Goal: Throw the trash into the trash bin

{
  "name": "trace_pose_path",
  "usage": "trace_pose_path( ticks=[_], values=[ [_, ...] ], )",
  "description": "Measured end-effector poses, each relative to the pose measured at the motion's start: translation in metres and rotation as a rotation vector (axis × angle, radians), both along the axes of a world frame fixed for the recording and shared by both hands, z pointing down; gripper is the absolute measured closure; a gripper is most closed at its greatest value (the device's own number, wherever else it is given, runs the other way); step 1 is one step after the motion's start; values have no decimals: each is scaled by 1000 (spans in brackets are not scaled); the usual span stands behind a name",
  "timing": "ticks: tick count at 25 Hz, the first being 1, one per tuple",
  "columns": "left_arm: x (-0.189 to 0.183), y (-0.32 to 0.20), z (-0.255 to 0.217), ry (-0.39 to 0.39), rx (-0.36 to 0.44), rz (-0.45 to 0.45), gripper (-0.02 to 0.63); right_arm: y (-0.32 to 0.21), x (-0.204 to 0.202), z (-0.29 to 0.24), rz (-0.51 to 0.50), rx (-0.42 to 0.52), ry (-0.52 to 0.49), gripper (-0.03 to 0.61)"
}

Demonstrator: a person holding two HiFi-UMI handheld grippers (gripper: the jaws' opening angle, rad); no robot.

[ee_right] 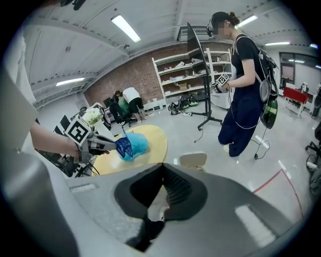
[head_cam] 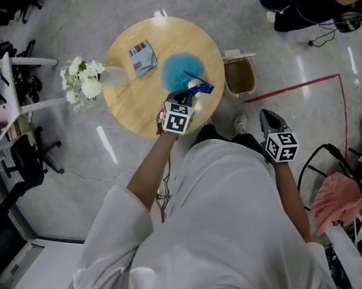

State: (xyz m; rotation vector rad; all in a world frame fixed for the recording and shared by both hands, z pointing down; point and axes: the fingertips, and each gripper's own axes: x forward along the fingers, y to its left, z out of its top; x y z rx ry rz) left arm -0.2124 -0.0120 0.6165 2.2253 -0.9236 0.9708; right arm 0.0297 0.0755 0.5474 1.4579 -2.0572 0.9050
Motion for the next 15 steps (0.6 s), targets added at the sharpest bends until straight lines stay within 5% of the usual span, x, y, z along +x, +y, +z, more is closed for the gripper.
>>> trace_pose_path(
  ticks=[15],
  values=[
    [9,-11,-29,18,50,25,601,5,5,-1,28,9,-3,577]
  ],
)
